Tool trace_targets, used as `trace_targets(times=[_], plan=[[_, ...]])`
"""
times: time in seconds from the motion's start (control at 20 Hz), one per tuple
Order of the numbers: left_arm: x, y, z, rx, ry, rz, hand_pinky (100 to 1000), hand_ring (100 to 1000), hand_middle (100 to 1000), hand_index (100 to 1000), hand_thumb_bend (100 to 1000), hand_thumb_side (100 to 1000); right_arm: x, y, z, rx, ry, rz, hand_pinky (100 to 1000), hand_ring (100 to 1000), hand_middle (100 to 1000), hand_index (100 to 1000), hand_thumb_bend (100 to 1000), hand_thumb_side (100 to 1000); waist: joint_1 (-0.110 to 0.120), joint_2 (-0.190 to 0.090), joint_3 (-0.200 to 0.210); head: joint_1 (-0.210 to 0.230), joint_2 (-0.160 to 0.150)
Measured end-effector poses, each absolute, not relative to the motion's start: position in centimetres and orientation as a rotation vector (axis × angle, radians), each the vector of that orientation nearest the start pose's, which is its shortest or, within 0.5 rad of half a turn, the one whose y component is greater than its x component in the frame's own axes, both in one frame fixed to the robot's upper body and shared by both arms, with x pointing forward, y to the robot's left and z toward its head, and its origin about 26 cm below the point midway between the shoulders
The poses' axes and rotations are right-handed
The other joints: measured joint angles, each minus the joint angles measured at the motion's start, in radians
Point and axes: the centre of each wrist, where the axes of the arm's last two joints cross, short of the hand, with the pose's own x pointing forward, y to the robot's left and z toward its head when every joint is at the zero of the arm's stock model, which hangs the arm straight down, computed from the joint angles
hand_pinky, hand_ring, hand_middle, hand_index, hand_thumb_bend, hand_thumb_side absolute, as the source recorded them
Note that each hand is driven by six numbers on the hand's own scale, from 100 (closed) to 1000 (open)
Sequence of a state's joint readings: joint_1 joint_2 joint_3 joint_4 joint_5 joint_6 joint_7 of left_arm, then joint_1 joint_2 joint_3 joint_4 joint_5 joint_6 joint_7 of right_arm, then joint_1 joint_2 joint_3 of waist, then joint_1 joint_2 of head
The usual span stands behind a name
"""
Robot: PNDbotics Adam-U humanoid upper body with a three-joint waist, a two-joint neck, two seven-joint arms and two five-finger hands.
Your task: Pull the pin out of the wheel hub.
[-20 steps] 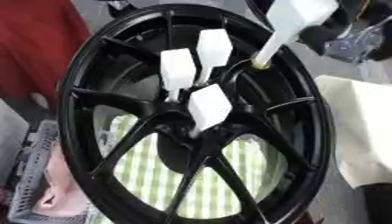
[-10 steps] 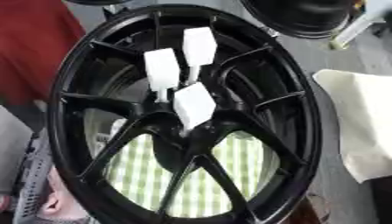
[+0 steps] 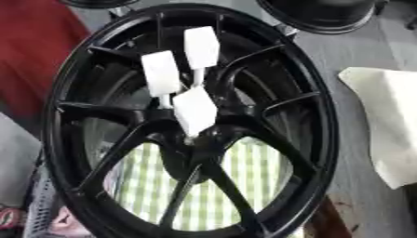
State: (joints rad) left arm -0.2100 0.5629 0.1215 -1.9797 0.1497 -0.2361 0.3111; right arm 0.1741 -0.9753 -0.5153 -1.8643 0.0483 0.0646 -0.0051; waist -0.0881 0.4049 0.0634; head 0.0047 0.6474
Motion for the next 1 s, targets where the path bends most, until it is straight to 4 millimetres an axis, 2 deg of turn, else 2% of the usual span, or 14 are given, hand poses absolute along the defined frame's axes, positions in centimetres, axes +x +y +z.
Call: trace_targets(times=[0.1,0.25,0.8,0.85,0.9,1.0], plan=[[28.7,33.1,21.2,0.409,-2.477,-0.089,905,930,843,870,273,604,21.5,-48.1,24.5,-1.151,-1.634,0.572,885,997,985,976,100,100,0.005,0.000,-0.001,0.002,0.000],[28.7,33.1,21.2,0.406,-2.477,-0.084,905,930,843,871,265,606,21.1,-48.0,23.5,-1.143,-1.630,0.545,881,994,987,973,100,100,0.009,0.001,0.000,0.003,0.000],[28.7,33.0,21.1,0.399,-2.481,-0.078,904,930,842,870,265,602,21.0,-46.3,23.7,-1.175,-1.689,0.517,852,967,961,952,100,100,0.021,-0.001,0.004,0.002,0.000],[28.7,33.0,21.1,0.398,-2.481,-0.078,902,928,840,868,262,598,21.0,-46.2,23.7,-1.177,-1.693,0.516,760,812,765,803,100,359,0.021,-0.001,0.005,0.002,0.000],[28.8,33.0,21.2,0.396,-2.482,-0.077,902,928,839,868,261,597,21.0,-46.1,24.0,-1.181,-1.711,0.514,748,794,744,793,100,447,0.022,-0.003,0.005,0.001,0.000],[28.8,33.0,21.2,0.392,-2.483,-0.075,901,927,839,869,263,596,21.4,-45.6,25.0,-1.189,-1.789,0.494,736,782,730,781,100,512,0.025,-0.005,0.005,0.000,0.000]])
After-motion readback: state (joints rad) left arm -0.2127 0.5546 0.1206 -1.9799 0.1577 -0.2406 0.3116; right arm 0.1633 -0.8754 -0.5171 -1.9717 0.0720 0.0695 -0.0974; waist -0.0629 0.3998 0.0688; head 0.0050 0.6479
